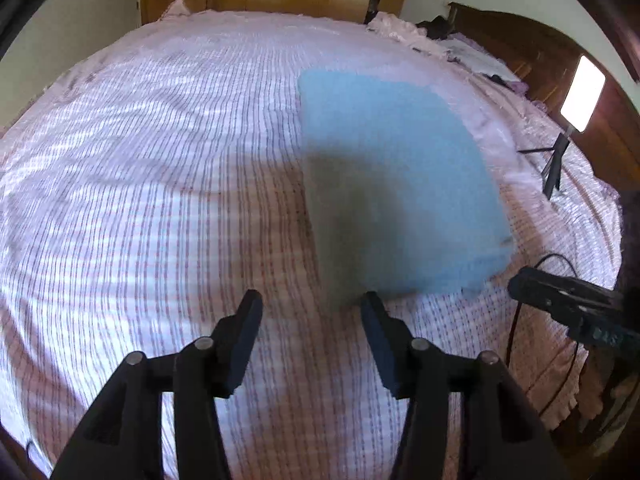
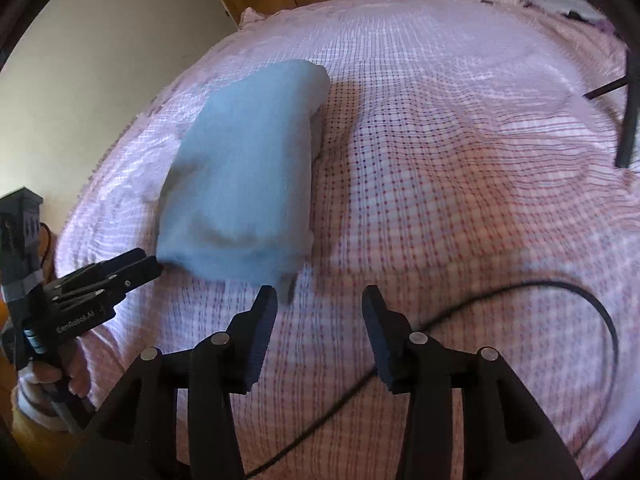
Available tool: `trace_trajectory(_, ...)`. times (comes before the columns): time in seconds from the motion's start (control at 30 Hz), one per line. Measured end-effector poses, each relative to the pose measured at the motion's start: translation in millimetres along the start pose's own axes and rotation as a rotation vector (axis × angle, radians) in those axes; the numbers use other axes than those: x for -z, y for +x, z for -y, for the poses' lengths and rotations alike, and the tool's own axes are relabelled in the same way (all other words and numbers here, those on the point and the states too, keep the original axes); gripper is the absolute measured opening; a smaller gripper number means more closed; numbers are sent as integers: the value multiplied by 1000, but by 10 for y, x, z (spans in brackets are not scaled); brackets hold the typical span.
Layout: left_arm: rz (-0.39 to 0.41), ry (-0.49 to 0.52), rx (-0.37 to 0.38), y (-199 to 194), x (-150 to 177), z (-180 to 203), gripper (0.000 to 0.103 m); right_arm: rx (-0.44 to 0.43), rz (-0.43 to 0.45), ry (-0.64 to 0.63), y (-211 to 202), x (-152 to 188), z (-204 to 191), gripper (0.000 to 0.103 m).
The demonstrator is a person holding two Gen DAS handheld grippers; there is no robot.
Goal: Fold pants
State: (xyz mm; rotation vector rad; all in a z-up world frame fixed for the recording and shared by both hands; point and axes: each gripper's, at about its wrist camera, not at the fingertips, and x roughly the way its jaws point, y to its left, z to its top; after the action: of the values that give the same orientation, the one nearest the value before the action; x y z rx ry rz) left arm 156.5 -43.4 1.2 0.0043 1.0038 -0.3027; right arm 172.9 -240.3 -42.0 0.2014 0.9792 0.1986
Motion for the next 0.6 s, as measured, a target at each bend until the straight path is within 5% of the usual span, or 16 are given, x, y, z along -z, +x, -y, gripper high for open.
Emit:
trace_trajectory(0.1, -8, 7, -4, 19, 111, 96, 65, 29, 46, -24, -57, 116, -92, 58)
trace_trajectory(0.17, -16, -4, -13, 64, 182, 137, 86, 49, 66, -35, -26, 179, -136, 70)
trace_trajectory(0.6, -21, -11, -105, 235, 306, 292, 95, 146, 111, -49, 254, 396, -232, 84)
